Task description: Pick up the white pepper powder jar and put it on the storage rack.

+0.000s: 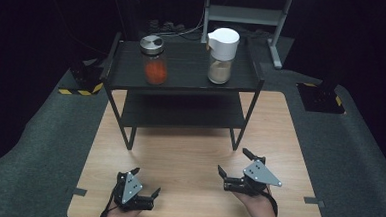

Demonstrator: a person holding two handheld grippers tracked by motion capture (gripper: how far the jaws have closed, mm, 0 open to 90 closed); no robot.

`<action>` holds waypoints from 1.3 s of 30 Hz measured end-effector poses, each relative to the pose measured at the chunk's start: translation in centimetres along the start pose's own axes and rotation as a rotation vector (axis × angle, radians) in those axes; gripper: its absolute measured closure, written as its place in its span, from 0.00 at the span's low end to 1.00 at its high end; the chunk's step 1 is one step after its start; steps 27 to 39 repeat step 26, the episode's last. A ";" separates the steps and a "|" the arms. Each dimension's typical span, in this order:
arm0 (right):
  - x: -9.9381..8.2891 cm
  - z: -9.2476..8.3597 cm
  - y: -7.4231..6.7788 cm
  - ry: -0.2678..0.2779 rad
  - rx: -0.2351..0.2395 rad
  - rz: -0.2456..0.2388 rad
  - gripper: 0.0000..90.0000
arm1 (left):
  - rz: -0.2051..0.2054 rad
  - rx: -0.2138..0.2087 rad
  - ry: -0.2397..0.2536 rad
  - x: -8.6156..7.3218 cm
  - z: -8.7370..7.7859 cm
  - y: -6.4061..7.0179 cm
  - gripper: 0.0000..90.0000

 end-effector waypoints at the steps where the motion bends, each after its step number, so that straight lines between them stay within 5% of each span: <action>1: -0.5 0.0 0.0 -0.017 -0.001 0.003 0.00 | -0.001 0.000 0.000 0.0 0.0 0.0 0.01; 18: -4.1 -0.1 0.2 -0.187 -0.051 -0.010 0.00 | 0.003 -0.001 0.001 0.0 0.0 0.0 0.01; 39: -4.0 -0.1 -0.4 -0.194 -0.063 -0.039 0.00 | -0.001 -0.005 -0.002 0.0 0.0 -0.1 0.01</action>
Point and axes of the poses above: each handheld gripper's, and its own axes: z roughly forward along the jaws, x roughly out of its top, y roughly to its right, the point moved 4 cm from there along z, roughly forward along the jaws, and after that the axes turned 3 degrees about -y, right-handed, at the moved point
